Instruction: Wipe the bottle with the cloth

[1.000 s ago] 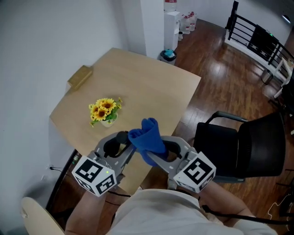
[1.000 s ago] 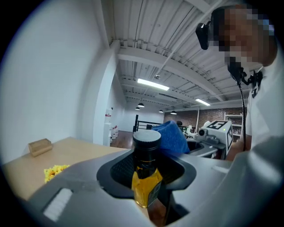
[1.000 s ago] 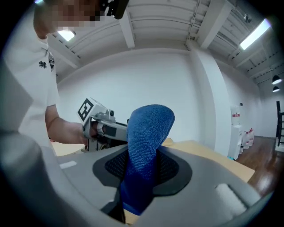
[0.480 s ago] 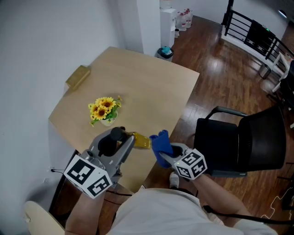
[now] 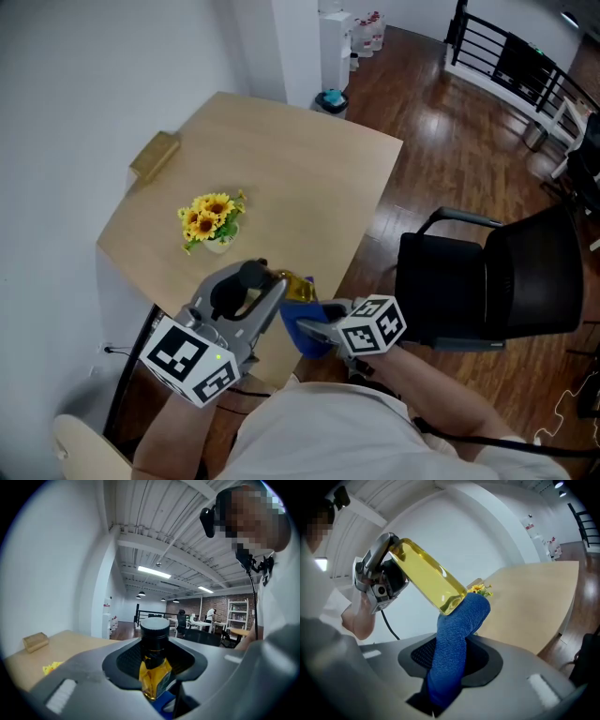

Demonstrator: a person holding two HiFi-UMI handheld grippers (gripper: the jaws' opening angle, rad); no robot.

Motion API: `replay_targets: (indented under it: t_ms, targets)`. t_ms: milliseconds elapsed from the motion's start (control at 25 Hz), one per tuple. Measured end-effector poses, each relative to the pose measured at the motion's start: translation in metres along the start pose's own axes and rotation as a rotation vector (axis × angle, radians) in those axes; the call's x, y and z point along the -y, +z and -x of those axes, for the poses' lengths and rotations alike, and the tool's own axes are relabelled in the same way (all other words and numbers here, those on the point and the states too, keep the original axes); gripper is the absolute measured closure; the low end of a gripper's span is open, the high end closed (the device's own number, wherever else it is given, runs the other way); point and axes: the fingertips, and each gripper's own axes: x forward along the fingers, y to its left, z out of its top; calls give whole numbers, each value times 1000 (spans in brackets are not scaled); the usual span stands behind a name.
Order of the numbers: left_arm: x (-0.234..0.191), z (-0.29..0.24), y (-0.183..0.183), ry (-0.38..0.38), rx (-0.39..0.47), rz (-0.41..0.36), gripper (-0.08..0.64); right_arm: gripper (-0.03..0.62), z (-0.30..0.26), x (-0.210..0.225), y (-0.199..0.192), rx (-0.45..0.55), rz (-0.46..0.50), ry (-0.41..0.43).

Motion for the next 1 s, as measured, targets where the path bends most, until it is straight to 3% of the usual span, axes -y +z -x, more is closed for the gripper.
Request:
replay_targets:
  t_ms: [200, 560, 1000]
  targets:
    - [-5, 0, -12, 27, -28, 2, 407, 449, 26, 17, -9, -6, 8, -61]
    - [-32, -26, -44, 100, -65, 29, 407, 449, 88, 42, 0, 88, 33, -161]
    - [-102, -91, -164, 322, -154, 19, 407, 449, 164, 55, 9, 160, 108, -243]
